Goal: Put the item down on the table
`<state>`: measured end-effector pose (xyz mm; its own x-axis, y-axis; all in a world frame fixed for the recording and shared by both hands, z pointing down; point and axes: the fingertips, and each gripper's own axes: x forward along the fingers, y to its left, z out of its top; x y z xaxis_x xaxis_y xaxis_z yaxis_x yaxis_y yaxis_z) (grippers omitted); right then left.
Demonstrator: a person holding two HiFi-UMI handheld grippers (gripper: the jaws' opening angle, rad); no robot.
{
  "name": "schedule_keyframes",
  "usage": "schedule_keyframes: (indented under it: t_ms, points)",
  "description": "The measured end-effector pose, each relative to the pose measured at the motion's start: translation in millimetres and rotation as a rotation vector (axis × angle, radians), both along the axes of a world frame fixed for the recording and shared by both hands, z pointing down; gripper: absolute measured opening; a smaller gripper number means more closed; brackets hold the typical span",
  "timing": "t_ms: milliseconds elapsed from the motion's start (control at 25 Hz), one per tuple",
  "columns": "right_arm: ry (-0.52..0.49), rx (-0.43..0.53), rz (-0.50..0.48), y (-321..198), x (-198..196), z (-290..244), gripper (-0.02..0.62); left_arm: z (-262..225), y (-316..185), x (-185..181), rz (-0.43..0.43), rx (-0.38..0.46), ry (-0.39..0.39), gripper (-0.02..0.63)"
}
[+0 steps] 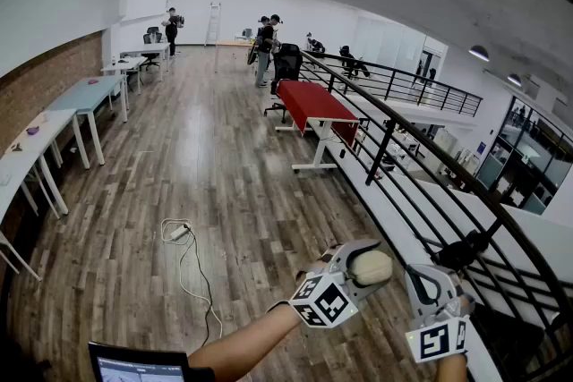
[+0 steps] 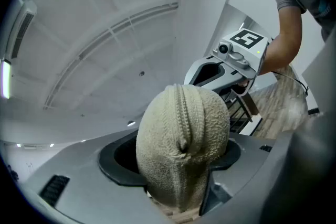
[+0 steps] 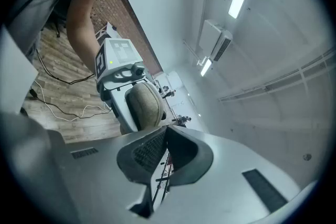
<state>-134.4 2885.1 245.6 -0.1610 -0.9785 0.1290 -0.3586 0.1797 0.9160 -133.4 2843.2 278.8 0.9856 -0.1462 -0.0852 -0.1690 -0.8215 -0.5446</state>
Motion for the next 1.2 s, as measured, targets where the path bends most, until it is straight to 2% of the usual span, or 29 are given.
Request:
schedule_keyframes:
  t_ms: [240,520,680,760,840,960,1200]
  points:
    - [0.002,-0.004,0.001,2,0,3,0.005,1,2,-1,-0.001,-0.003,0.002,0.307]
    - [-0.012,-0.024,0.036,12,18,6,0.005,1,12,12,0.014,-0.005,0.000,0.307]
    - [-0.070,-0.021,-0.011,-10,-3,10,0.005,0,-6,-12,-0.026,0.005,-0.028,0.307]
    - [-0.060,-0.001,-0.029,-14,-3,9,0.005,1,-10,-7,-0.018,0.012,-0.003,0.307]
    - [-0.049,0.002,-0.020,-14,4,7,0.005,1,-13,2,-0.010,0.005,0.014,0.307]
    - [-0.055,-0.002,0.000,-10,10,8,0.005,9,-13,10,-0.007,-0.016,-0.001,0.307]
    - [-0.063,-0.005,0.034,0,16,9,0.005,10,-3,11,0.010,-0.020,-0.009,0.307]
